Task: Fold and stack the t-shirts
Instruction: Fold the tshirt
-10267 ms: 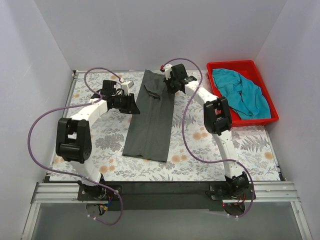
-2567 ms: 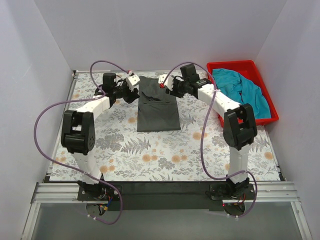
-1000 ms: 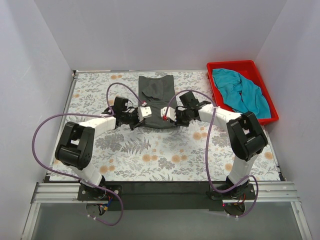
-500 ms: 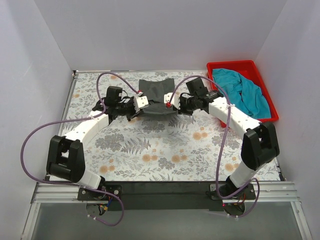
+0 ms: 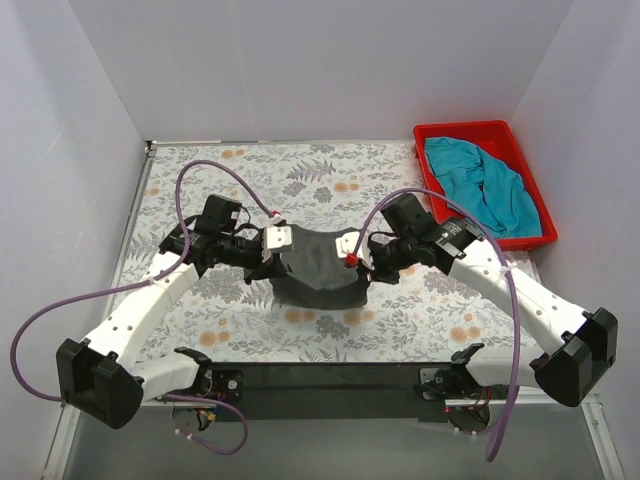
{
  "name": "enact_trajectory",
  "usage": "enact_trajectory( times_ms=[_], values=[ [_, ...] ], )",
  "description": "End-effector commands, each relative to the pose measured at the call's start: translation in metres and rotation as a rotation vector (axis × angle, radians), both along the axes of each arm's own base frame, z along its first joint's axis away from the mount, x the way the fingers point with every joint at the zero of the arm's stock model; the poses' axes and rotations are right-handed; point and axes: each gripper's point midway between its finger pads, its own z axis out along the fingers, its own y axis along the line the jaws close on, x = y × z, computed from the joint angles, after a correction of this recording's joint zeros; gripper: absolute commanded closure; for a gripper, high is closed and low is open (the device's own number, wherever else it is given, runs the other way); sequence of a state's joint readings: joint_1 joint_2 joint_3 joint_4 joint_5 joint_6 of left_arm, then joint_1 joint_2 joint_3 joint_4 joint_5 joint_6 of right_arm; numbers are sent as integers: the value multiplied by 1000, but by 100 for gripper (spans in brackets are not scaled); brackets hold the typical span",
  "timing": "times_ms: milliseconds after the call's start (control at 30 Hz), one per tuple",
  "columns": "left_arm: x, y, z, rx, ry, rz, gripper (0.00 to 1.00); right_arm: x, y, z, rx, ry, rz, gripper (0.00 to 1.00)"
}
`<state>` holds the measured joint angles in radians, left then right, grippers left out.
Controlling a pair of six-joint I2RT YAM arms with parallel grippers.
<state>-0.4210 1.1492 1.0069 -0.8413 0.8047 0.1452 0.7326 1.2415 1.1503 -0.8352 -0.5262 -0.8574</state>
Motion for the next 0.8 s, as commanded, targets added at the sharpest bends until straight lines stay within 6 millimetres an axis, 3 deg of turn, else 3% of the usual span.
enact_trajectory(
  times_ms=[0,167,233,367,433,467,500,533,567,700,767],
  values=[
    [-7,1,13,6,88,20,100,0,-1,2,-24,53,-4,99],
    [50,-5,3,39,85,60,100,48,-4,-20,-53,63,-17,99],
    [76,0,-5,34,78,83,100,72,-4,-18,-45,44,-36,99],
    [129,-2,-39,42,124,106,100,110,-1,-54,-69,90,-37,99],
    [147,-4,-48,34,132,106,100,135,-1,-70,-82,97,-61,99],
    [161,-7,-43,19,110,107,100,144,-1,-72,-81,91,-67,99],
    [172,-8,-57,20,128,112,100,155,-3,-75,-82,86,-78,99],
    [181,-10,-58,18,123,119,100,162,-2,-87,-93,112,-85,99],
    [188,-11,-60,17,122,124,100,176,1,-80,-82,86,-93,99],
    [217,-10,-84,43,131,148,100,204,1,-97,-95,77,-102,99],
    [220,-7,-106,69,162,160,100,213,-1,-118,-124,93,-112,99]
  ],
)
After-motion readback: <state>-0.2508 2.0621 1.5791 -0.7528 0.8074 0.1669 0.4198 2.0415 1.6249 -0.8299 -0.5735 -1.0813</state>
